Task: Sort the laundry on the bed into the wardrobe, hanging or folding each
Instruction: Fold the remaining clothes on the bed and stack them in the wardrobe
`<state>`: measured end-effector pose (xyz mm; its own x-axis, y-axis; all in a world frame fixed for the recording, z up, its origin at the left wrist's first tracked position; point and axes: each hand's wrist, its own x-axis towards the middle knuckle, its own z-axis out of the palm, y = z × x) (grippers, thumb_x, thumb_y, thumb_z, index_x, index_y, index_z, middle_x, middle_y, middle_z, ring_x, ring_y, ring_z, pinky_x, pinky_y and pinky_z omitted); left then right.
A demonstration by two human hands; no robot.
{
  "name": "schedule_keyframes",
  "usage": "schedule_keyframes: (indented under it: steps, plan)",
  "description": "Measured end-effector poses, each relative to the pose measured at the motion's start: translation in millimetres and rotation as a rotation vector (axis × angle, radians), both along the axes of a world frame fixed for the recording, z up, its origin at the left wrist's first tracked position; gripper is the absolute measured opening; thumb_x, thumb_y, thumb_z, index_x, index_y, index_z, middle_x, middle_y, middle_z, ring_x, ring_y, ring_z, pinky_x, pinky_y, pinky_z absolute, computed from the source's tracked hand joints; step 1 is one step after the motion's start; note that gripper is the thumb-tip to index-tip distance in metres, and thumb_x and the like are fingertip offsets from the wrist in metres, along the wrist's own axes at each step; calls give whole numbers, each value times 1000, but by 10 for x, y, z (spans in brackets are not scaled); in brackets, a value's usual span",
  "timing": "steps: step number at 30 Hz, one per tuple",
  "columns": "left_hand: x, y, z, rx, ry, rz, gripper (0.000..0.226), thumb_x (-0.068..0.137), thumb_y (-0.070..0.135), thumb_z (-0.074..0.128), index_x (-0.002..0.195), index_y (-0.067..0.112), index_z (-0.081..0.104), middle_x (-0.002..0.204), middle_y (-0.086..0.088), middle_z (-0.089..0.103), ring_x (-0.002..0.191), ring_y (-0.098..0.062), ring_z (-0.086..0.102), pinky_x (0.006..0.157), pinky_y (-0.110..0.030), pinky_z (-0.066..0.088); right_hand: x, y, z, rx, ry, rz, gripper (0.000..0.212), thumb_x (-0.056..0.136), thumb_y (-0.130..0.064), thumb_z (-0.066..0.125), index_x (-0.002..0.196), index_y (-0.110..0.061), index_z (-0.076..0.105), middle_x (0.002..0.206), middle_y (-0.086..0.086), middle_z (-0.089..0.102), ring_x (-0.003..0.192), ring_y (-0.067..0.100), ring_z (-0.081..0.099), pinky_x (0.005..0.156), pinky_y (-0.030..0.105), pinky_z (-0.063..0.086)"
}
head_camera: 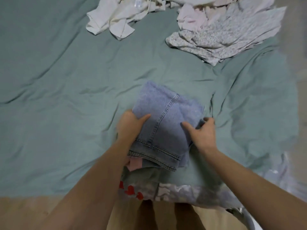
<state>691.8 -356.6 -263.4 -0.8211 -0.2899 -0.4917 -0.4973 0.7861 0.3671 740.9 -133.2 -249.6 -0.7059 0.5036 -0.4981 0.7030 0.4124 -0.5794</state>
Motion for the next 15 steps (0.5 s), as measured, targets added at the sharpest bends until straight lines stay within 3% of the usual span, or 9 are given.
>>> schedule_keyframes:
  steps: [3,6,8,10,13,15]
  plan:
    - [-13,127,50,-136,165,-142,84,70,61,73,125,4,46,124,-18,52,114,-37,50,92,-46,40,318,-159,-68,-178,-213,-131,80,61,-45,86,113,2,48,108,18,62,99,32,61,86,44,50]
    - [-245,379,116,-102,368,-584,82,76,52,71,138,5,43,141,-19,43,133,-37,36,110,-45,26,248,-242,-192,-323,-272,-91,79,65,-46,83,122,-1,51,117,12,62,103,25,61,79,33,48]
    - [-447,619,144,-84,326,-876,76,84,48,65,144,9,38,151,-13,34,143,-33,22,117,-43,10,137,-256,-216,-311,-368,63,66,82,-39,72,132,-1,50,129,16,57,115,28,55,82,27,42]
    - [-641,858,113,-117,201,-1053,74,89,51,57,148,13,31,154,-8,31,146,-27,16,119,-42,2,94,-226,-245,-294,-322,97,58,82,-35,73,128,-4,56,127,16,60,113,30,57,77,25,40]
    - [-837,1117,53,-180,14,-1181,72,87,59,53,140,13,41,143,-10,44,136,-24,35,118,-46,8,164,-201,-283,-317,-263,66,58,79,-30,77,127,-4,57,127,15,60,111,28,58,77,26,42]
    - [-898,1207,68,-197,2,-1215,66,83,66,54,120,11,54,129,-11,55,123,-26,49,111,-44,23,225,-217,-274,-360,-211,-14,49,78,-23,78,119,-1,62,119,16,64,99,23,61,68,23,40]
